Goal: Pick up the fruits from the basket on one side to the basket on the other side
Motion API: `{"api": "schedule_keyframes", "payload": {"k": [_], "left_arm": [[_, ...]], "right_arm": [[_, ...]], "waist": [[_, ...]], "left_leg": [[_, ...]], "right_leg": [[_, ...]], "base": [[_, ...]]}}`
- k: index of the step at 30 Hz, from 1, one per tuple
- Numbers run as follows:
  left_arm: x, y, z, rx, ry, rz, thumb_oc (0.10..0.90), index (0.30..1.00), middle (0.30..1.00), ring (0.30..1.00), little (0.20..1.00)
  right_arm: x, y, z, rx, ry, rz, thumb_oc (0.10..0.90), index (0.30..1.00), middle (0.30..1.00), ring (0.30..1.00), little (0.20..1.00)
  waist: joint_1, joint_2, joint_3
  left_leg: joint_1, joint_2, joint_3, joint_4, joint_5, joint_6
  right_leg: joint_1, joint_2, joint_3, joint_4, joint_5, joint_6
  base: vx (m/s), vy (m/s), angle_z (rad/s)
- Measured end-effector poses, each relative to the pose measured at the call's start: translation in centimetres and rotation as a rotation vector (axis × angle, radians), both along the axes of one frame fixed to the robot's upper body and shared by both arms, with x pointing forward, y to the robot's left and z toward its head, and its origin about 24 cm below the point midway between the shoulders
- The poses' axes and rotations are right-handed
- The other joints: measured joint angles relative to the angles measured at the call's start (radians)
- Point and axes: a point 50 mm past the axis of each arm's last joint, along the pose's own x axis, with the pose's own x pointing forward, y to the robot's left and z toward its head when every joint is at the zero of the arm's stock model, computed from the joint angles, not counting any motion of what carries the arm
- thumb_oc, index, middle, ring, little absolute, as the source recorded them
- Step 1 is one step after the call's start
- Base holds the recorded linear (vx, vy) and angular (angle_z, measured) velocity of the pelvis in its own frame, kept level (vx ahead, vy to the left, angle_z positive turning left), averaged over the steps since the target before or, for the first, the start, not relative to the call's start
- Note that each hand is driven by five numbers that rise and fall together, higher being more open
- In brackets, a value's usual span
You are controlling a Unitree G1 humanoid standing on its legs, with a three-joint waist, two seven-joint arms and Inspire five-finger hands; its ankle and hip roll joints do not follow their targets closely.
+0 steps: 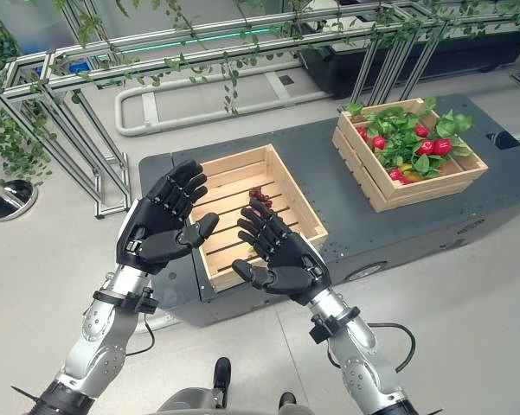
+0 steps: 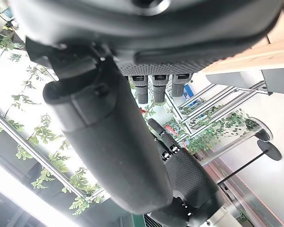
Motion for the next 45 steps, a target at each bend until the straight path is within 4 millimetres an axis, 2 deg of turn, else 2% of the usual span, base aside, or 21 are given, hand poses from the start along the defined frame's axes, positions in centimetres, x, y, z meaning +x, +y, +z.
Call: {"api": "schedule_keyframes", "payload": {"k": [5,7,8,11,13,16,17,18,19,21,22,23,26,29,32,36,37,40,42,44,45], "left_arm": [[0.1,-0.1,0.1,0.002,0.002,-0.008,0.800,0.900,0.900,0.900,0.900],[0.2,-0.3,0.1,0.007,0.007,-0.014,0.800,0.900,0.900,0.900,0.900],[0.2,-0.2,0.1,0.010,0.011,-0.013,0.800,0.900,0.900,0.900,0.900],[0.3,0.0,0.2,0.014,0.013,-0.004,0.800,0.900,0.900,0.900,0.900],[0.4,0.4,0.3,0.015,0.009,0.015,0.800,0.900,0.900,0.900,0.900],[0.4,0.6,0.3,0.009,0.009,0.032,0.800,0.900,0.900,0.900,0.900],[0.4,0.4,0.3,0.007,0.008,0.025,0.800,0.900,0.900,0.900,0.900],[0.5,0.3,0.3,0.011,0.007,0.021,0.800,0.900,0.900,0.900,0.900],[0.4,0.1,0.0,0.020,0.013,0.020,0.800,0.900,0.900,0.900,0.900],[0.4,0.3,-0.3,0.034,0.027,0.022,0.800,0.900,0.900,0.900,0.900],[0.4,0.6,-0.4,0.046,0.031,0.028,0.800,0.900,0.900,0.900,0.900],[0.4,0.6,-0.5,0.055,0.035,0.031,0.800,0.900,0.900,0.900,0.900],[-0.1,0.8,-1.0,0.058,0.053,0.044,0.800,0.900,0.900,0.900,0.900],[-0.3,0.6,-1.3,0.047,0.069,0.043,0.800,0.900,0.900,0.900,0.900],[-0.3,0.6,-1.4,0.040,0.073,0.060,0.800,0.900,0.900,0.900,0.900],[-0.2,0.4,-1.3,0.039,0.072,0.052,0.800,0.900,0.900,0.900,0.900],[-0.2,0.3,-1.4,0.041,0.073,0.047,0.800,0.900,0.900,0.900,0.900],[-0.3,-0.2,-1.5,0.048,0.074,0.024,0.800,0.900,0.900,0.900,0.900],[-0.4,-0.4,-1.5,0.059,0.070,0.015,0.800,0.900,0.900,0.900,0.900],[-0.4,-0.4,-1.5,0.090,0.056,0.029,0.800,0.900,0.900,0.900,0.900],[-0.4,-0.3,-1.4,0.110,0.044,0.038,0.800,0.900,0.900,0.900,0.900]], "right_arm": [[0.1,0.4,0.0,0.020,-0.003,0.001,0.800,0.900,0.900,0.900,0.900],[0.1,0.5,0.1,0.020,-0.005,0.006,0.800,0.900,0.900,0.900,0.900],[0.1,0.6,0.1,0.021,-0.004,0.007,0.800,0.900,0.900,0.900,0.900],[0.0,0.7,0.2,0.025,-0.010,0.011,0.800,0.900,0.900,0.900,0.900],[0.0,0.8,0.4,0.029,-0.018,0.020,0.800,0.900,0.900,0.900,0.900],[-0.1,1.0,0.4,0.030,-0.024,0.042,0.800,0.900,0.900,0.900,0.900],[-0.1,1.1,0.4,0.031,-0.025,0.044,0.800,0.900,0.900,0.900,0.900],[0.0,1.1,0.5,0.031,-0.026,0.046,0.800,0.900,0.900,0.900,0.900],[0.0,1.2,0.5,0.031,-0.026,0.051,0.800,0.900,0.900,0.900,0.900],[-0.1,1.5,0.3,0.032,-0.016,0.066,0.800,0.900,0.900,0.900,0.900],[-0.3,1.7,0.1,0.036,-0.002,0.073,0.800,0.900,0.900,0.900,0.900],[-0.3,1.5,-0.2,0.027,0.011,0.075,0.800,0.900,0.900,0.900,0.900],[-0.2,0.7,-0.4,-0.003,0.029,0.077,0.800,0.900,0.900,0.900,0.900],[-0.1,0.0,-0.3,0.016,0.040,0.052,0.800,0.900,0.900,0.900,0.900],[0.0,0.1,-0.2,0.026,0.039,0.050,0.800,0.900,0.900,0.900,0.900],[-0.1,0.0,-0.4,0.026,0.050,0.038,0.800,0.900,0.900,0.900,0.900],[-0.2,0.0,-0.5,0.032,0.052,0.033,0.800,0.900,0.900,0.900,0.900],[-0.5,0.0,-0.7,0.048,0.055,0.012,0.800,0.900,0.900,0.900,0.900],[-0.5,-0.1,-0.8,0.056,0.066,-0.029,0.800,0.900,0.900,0.900,0.900],[-0.3,-0.1,-1.1,0.052,0.094,-0.082,0.800,0.900,0.900,0.900,0.900],[-0.2,-0.2,-1.3,0.051,0.114,-0.116,0.800,0.900,0.900,0.900,0.900]], "waist": [[-0.011,-0.010,0.002],[-0.014,0.006,0.007],[-0.014,0.004,0.007],[-0.005,-0.008,0.001],[0.009,-0.013,-0.002],[0.006,-0.012,-0.001],[-0.001,-0.013,-0.002],[-0.005,-0.014,-0.002],[-0.009,-0.013,-0.001],[-0.018,-0.026,-0.002],[-0.025,-0.056,-0.005],[-0.028,-0.060,-0.006],[-0.022,-0.044,-0.008],[-0.035,-0.042,-0.008],[-0.046,-0.042,-0.009],[-0.057,-0.041,-0.010],[-0.063,-0.040,-0.010],[-0.077,-0.033,-0.011],[-0.079,-0.012,-0.011],[-0.076,0.002,-0.011],[-0.076,0.004,-0.010]], "left_leg": [[-0.003,-0.009,0.001,0.007,-0.010,0.022],[0.003,0.014,-0.008,0.008,-0.010,0.024],[0.013,0.014,-0.011,0.009,-0.015,0.030],[0.026,0.004,-0.019,0.009,-0.020,0.040],[0.020,0.002,-0.032,0.008,-0.015,0.047],[0.012,0.003,-0.122,0.005,-0.009,0.039],[0.005,0.003,-0.141,0.001,-0.009,0.038],[0.001,0.004,-0.154,0.001,-0.011,0.034],[-0.005,0.010,-0.167,0.000,-0.014,0.026],[-0.001,0.013,-0.190,0.000,-0.018,0.005],[0.004,0.011,-0.187,0.004,-0.025,-0.023],[0.006,0.037,-0.177,0.008,-0.031,-0.048],[0.016,0.133,-0.122,0.015,-0.041,-0.076],[0.027,0.184,-0.073,0.019,-0.038,-0.081],[0.018,0.206,-0.070,0.052,-0.037,-0.081],[-0.036,0.198,-0.047,0.164,-0.035,-0.084],[-0.041,0.197,-0.044,0.183,-0.026,-0.097],[-0.033,0.191,-0.041,0.184,-0.007,-0.105],[-0.009,0.187,-0.044,0.155,-0.004,-0.106],[0.001,0.159,-0.094,0.128,-0.011,-0.103],[-0.002,0.120,-0.142,0.093,-0.034,-0.085]], "right_leg": [[-0.027,-0.008,-0.004,0.057,-0.003,0.000],[-0.078,0.002,-0.005,0.171,-0.009,-0.005],[-0.105,0.000,-0.007,0.246,-0.021,-0.020],[-0.139,-0.019,-0.012,0.325,-0.038,-0.036],[-0.137,-0.020,-0.009,0.284,-0.037,-0.036],[-0.155,-0.014,0.045,0.152,-0.023,-0.014],[-0.173,-0.021,0.078,0.087,0.011,0.025],[-0.185,-0.030,0.093,0.055,0.039,0.031],[-0.208,-0.037,0.138,-0.007,0.097,0.034],[-0.214,-0.059,0.153,-0.067,0.151,0.030],[-0.205,-0.080,0.153,-0.059,0.162,0.040],[-0.190,-0.062,0.145,-0.057,0.210,0.055],[-0.158,0.028,0.103,-0.063,0.193,-0.001],[-0.134,0.077,0.085,-0.063,0.171,-0.038],[-0.128,0.107,0.082,-0.061,0.157,-0.059],[-0.122,0.105,0.083,-0.056,0.145,-0.076],[-0.113,0.100,0.077,-0.056,0.141,-0.082],[-0.093,0.094,0.063,-0.059,0.134,-0.091],[-0.089,0.094,0.073,-0.058,0.135,-0.093],[-0.092,0.075,0.128,-0.062,0.144,-0.087],[-0.097,0.052,0.170,-0.062,0.141,-0.082]], "base": [[0.08,0.234,-0.02],[0.07,0.133,0.05],[0.06,0.058,0.06],[0.07,-0.014,0.10],[0.07,-0.132,0.08],[0.07,-0.221,0.24],[0.10,-0.285,0.32],[0.12,-0.330,0.42],[0.14,-0.345,0.43],[0.16,-0.425,0.53],[0.19,-0.465,0.80],[0.27,-0.605,0.79],[0.19,-0.408,0.32],[0.16,-0.391,0.27],[0.11,-0.352,0.01],[0.08,-0.148,0.05],[0.10,-0.017,0.12],[0.11,0.074,0.13],[0.12,0.217,-0.11],[0.13,0.298,-0.40],[0.10,0.258,-0.39]]}}
